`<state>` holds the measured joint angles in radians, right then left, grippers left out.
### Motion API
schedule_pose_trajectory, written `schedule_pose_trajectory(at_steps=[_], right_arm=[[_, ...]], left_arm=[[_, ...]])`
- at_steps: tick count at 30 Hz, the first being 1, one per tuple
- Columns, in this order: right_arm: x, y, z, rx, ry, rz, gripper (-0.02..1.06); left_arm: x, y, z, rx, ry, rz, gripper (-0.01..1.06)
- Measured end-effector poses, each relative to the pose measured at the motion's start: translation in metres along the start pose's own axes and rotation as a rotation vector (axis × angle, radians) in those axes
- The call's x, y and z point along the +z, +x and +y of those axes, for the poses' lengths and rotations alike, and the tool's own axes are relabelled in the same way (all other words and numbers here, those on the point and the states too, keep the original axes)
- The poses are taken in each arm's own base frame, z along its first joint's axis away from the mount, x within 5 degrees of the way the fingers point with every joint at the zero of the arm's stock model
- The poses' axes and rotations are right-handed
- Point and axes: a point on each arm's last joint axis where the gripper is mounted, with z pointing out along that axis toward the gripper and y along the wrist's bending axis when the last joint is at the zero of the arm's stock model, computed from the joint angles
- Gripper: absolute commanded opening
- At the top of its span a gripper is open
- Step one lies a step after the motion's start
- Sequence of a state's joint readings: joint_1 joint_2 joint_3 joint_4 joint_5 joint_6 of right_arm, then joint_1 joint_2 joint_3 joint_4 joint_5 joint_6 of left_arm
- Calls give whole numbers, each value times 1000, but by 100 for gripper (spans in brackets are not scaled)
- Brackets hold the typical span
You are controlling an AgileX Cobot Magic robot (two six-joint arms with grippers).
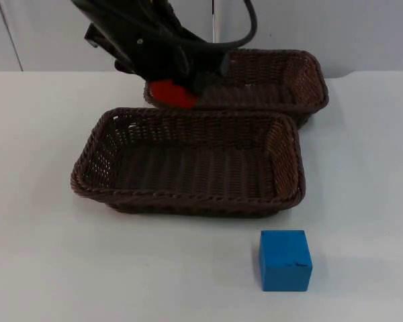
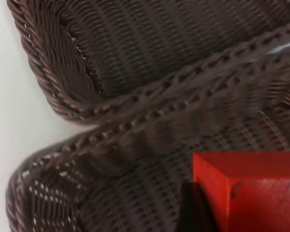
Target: Pick up one cube with the left hand and place it into the upper basket. Pick up one cube with the right hand and place it into the lower basket.
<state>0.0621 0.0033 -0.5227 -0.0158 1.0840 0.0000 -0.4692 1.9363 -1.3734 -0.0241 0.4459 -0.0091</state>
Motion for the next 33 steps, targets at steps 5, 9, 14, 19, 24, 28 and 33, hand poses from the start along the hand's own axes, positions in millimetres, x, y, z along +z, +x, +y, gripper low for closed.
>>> schedule_pose_trajectory(at_steps=[5,9,14,19,24,28,33], right_arm=[[0,0,0,0,0,0,105],[0,0,0,0,0,0,105],[0,0,0,0,0,0,105],[0,0,0,0,0,0,105],[0,0,0,0,0,0,105],[0,0,0,0,0,0,105],[0,0,0,0,0,0,105]], left_arm=[[19,-16,15,7,29,3,0],[34,-44,14,45,62,-67,0],[45,-63,15,54,65,-121,0],[68,-78,16,59,65,-161,0],[105,-77,17,60,64,-157,0],[131,-73,19,60,58,-173,0],[154,-68,22,54,45,-199,0]])
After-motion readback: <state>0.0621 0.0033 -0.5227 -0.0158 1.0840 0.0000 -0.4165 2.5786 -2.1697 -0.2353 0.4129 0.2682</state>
